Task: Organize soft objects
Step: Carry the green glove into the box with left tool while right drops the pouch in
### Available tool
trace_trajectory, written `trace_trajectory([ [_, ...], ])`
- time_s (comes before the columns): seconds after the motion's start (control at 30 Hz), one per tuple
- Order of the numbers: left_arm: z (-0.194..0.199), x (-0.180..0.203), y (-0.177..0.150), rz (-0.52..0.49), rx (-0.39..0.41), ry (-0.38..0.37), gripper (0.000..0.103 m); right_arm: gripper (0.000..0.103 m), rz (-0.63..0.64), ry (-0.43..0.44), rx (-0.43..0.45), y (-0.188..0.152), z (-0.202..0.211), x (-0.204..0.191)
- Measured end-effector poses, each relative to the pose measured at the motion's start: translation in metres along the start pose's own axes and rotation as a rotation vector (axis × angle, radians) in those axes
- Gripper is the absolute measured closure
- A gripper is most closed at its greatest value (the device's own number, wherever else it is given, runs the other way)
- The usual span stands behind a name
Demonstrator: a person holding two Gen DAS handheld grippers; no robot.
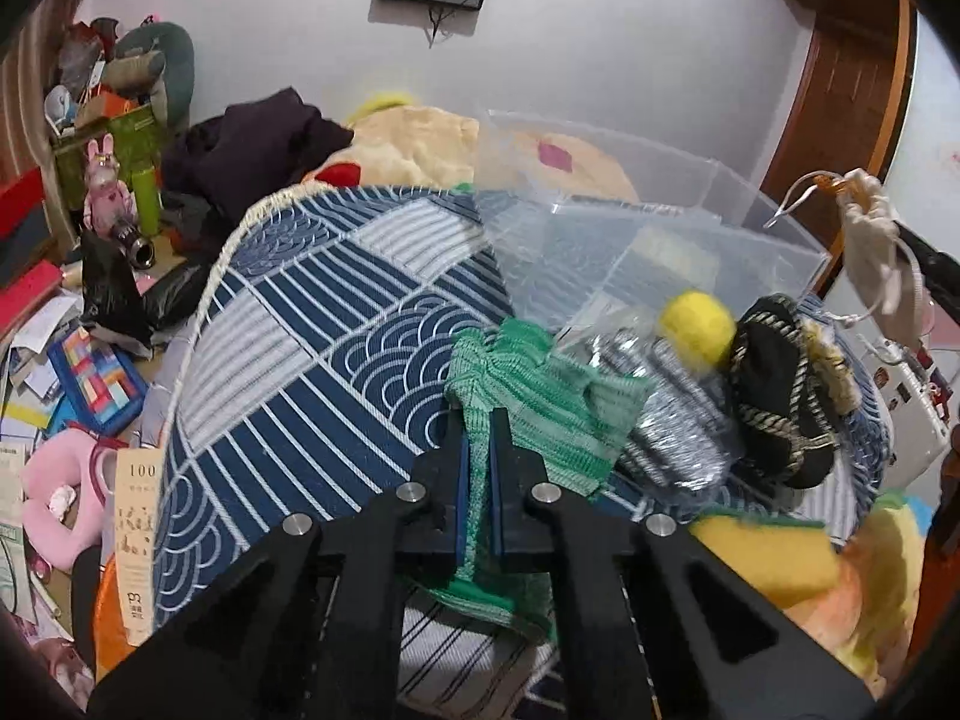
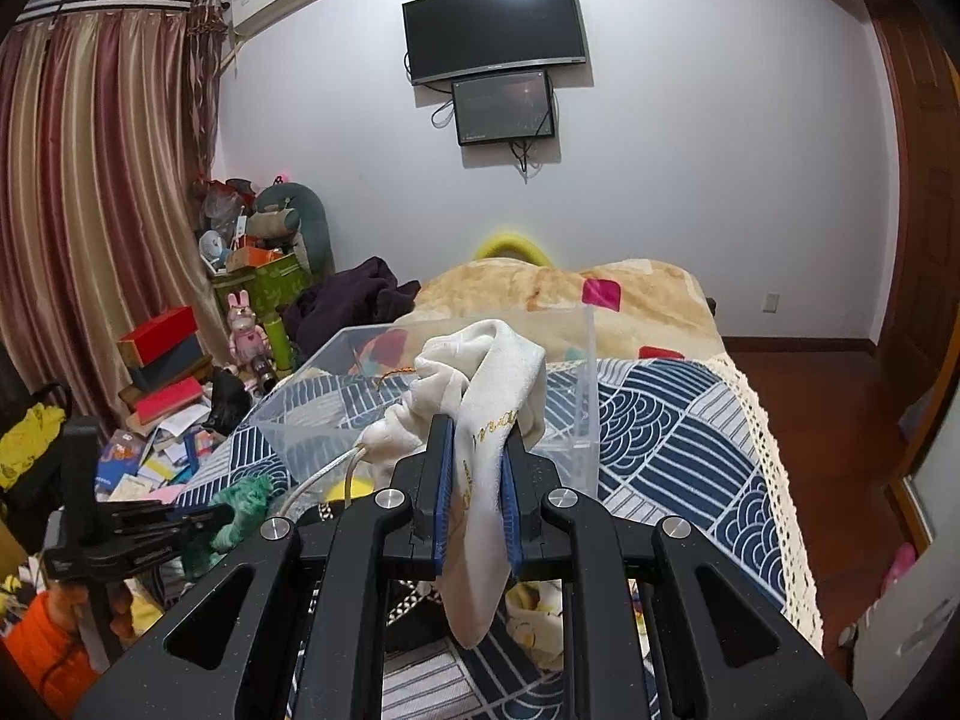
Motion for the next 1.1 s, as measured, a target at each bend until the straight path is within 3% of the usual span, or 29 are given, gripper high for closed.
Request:
trace_trajectory([
  [0.27,0.047,0.018,0.056,-0.052,0.166,0.004,0.099,0.089,0.009,-0.01,0.052,0.025,-0.001,-0.002],
  [0.5,0.048,0.051,0.105,-0.136,0.252,-0.011,0.099,0.089,0.049,-0.023,0.081,0.047,-0.014,-0.012],
  [0.73,0.002,0.066,0.131,-0.156,0.206,-0.02,0.099,0.089,0.098,-0.039,0.034,0.052,-0.047,-0.021],
  [1.1,-0.074,0.053,0.13,-0.14,0.03,0.01,0.099,0.089,0.173,-0.025,-0.213,0.018,-0.11,-0.023],
])
Point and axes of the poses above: each gripper's, at about its wrist camera, not at the fingertips, and z roughly against the way its jaws point, x to its right, y to its top, the point moved 6 cm from there along -z, roughly the way its jaws point, and after that the axes turned 9 degrees about -y, right-handed, at the moved point
